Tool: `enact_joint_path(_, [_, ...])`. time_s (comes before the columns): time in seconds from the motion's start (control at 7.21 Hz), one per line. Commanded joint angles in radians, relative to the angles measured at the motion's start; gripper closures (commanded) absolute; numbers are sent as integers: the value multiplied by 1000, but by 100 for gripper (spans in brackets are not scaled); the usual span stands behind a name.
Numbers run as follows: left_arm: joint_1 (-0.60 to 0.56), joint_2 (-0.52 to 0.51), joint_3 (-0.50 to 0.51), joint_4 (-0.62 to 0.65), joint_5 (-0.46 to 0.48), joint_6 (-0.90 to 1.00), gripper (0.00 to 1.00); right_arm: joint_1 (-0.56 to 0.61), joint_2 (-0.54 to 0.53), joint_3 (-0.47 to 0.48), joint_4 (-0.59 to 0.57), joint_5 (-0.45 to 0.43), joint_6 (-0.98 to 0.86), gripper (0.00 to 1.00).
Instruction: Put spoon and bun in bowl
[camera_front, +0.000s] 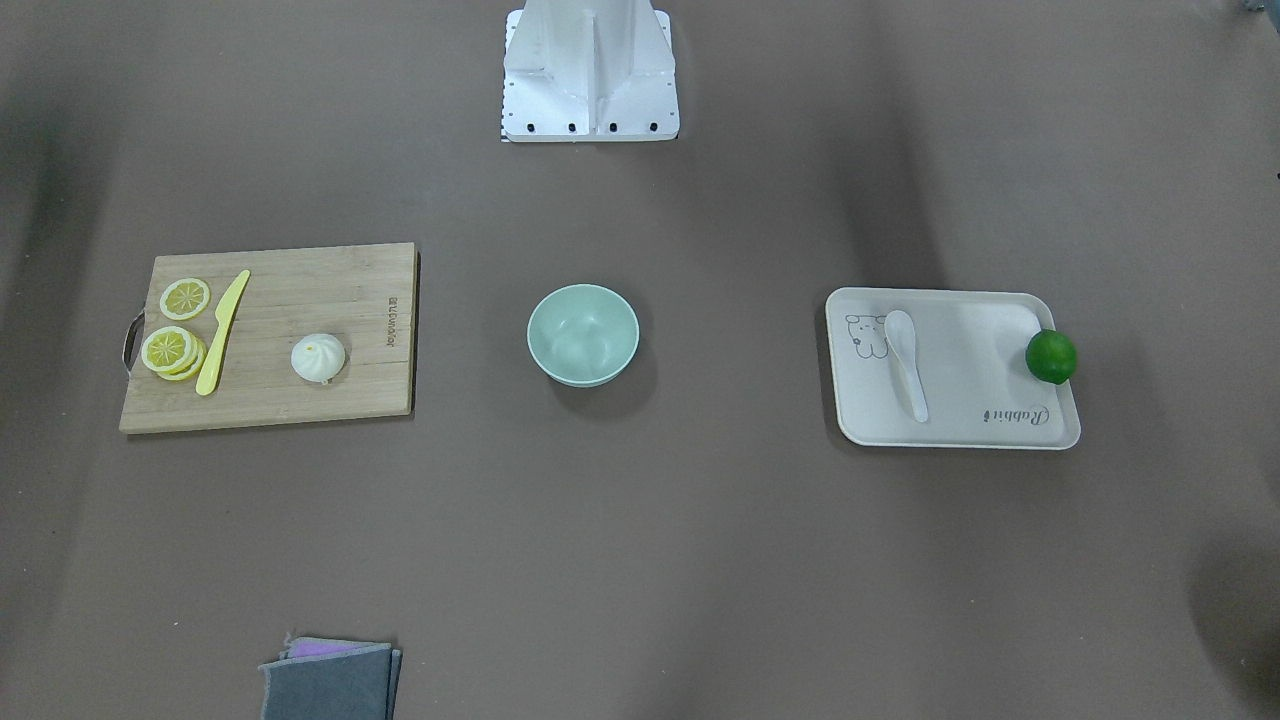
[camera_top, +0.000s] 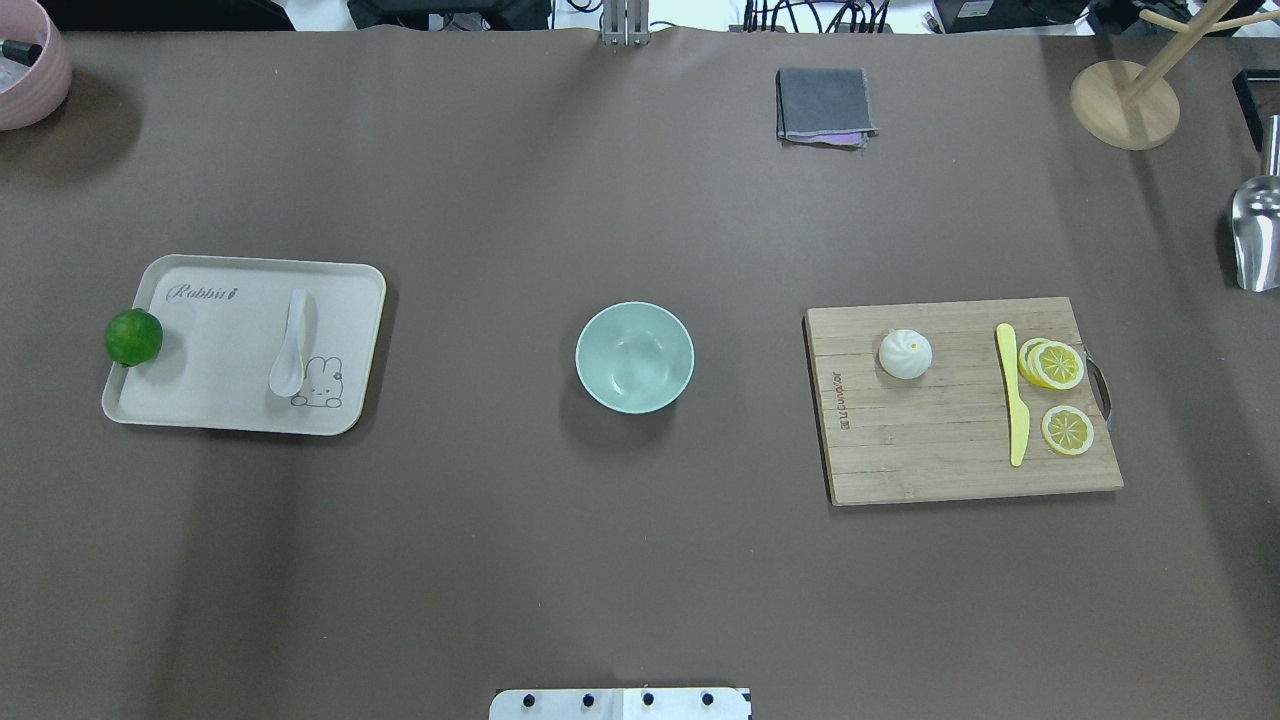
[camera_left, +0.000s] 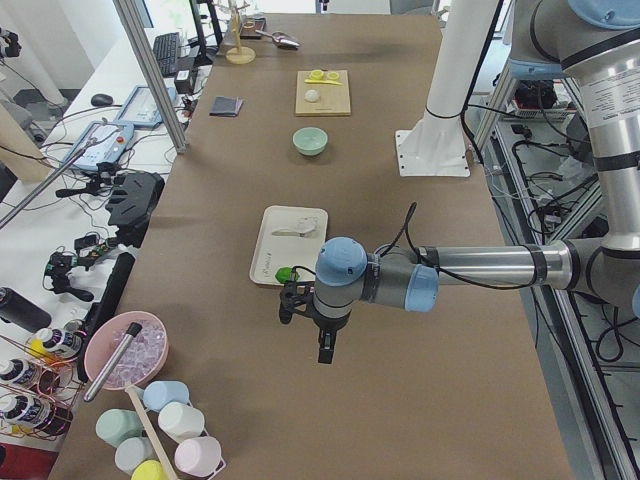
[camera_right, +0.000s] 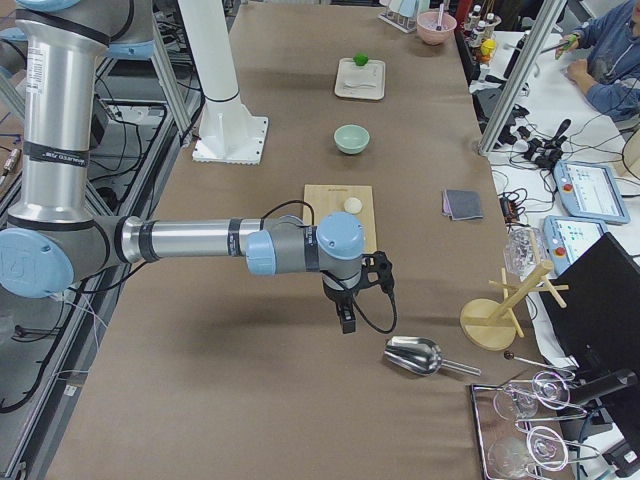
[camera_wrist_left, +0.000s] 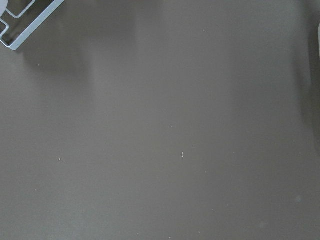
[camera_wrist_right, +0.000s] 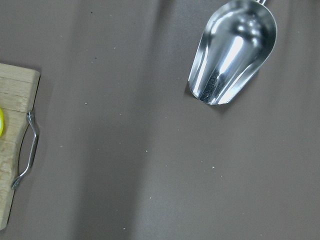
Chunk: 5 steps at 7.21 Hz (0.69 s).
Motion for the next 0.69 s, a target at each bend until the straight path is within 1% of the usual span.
enact_joint_path(0.0, [2, 1, 3, -2, -3, -5, 2, 0, 1, 2, 1, 1, 0, 0])
enact_joint_path(0.55, [7, -11, 9, -11, 0, 1, 2, 0, -17, 9, 1, 7, -11, 0])
